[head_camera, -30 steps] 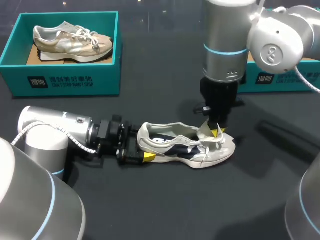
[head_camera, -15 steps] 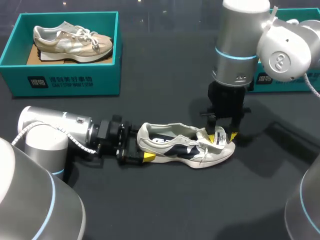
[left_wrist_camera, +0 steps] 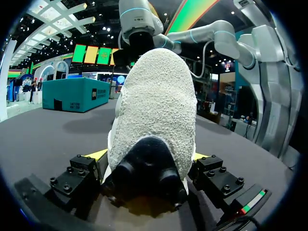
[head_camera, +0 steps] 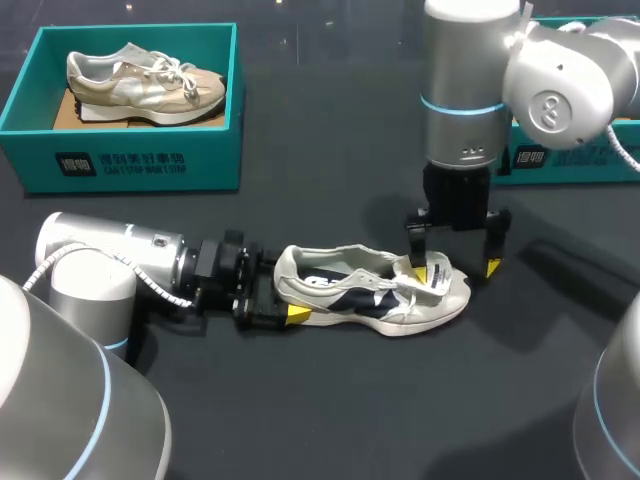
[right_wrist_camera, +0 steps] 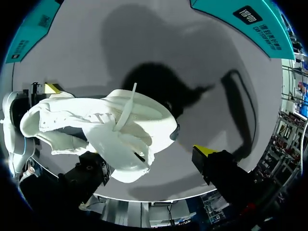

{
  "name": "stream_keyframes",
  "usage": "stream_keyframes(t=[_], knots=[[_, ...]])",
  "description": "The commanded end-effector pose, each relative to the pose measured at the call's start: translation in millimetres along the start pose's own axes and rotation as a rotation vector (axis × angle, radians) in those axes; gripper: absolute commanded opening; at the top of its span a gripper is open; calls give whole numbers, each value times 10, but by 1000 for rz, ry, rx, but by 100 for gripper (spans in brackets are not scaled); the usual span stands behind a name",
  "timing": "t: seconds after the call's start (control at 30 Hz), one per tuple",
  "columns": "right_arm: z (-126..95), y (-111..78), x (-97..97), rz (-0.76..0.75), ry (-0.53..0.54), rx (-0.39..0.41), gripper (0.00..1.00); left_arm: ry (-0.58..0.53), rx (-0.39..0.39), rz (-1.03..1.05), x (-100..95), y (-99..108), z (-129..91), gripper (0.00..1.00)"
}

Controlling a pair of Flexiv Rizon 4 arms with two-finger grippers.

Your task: Take the shoe out of the shoebox, open the shoe tongue, remove and reinsert the insole, then place the shoe into the shoebox

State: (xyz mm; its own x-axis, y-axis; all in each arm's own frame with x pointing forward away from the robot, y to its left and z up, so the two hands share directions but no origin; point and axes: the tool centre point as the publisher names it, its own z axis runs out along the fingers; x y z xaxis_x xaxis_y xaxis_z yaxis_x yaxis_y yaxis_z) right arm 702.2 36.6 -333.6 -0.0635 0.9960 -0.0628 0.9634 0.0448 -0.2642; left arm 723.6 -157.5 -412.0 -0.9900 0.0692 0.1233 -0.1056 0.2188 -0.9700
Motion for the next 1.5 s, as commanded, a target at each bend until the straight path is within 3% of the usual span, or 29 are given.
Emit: stream_keyframes(t=[0.03, 0.37, 0.57, 0.73, 0.77, 0.83, 0.87, 0.9, 1.03, 1.1, 1.13, 1.5], knots=[[-399, -154, 5, -8, -65, -47, 100, -1, 0, -1, 9, 25, 3, 0], [-941, -228, 149, -145, -158, -132, 100, -1, 0, -1, 9, 25, 3, 0], [-1266, -287, 459, -390, -241, -221, 100, -1, 0, -1, 9, 25, 3, 0], [-1465, -228, 817, -622, -280, -245, 100, -1, 0, -1, 9, 25, 3, 0], [-1494, -209, 894, -667, -288, -250, 95, -1, 0, -1, 9, 25, 3, 0], [-1534, -184, 1026, -758, -291, -274, 46, -1, 0, -1, 9, 25, 3, 0], [-1553, -174, 1090, -808, -288, -290, 13, -1, 0, -1, 9, 25, 3, 0], [-1564, -167, 1153, -857, -289, -301, 0, -1, 0, -1, 9, 25, 3, 0], [-1587, -164, 1378, -1049, -294, -350, 0, -1, 0, -1, 9, 25, 3, 0], [-1568, -186, 1449, -1175, -245, -377, 0, -1, 0, -1, 9, 25, 3, 0], [-1533, -182, 1467, -1160, -225, -321, 0, -1, 0, -1, 9, 25, 3, 0], [-1533, -182, 1467, -1160, -225, -321, 0, -1, 0, -1, 9, 25, 3, 0]])
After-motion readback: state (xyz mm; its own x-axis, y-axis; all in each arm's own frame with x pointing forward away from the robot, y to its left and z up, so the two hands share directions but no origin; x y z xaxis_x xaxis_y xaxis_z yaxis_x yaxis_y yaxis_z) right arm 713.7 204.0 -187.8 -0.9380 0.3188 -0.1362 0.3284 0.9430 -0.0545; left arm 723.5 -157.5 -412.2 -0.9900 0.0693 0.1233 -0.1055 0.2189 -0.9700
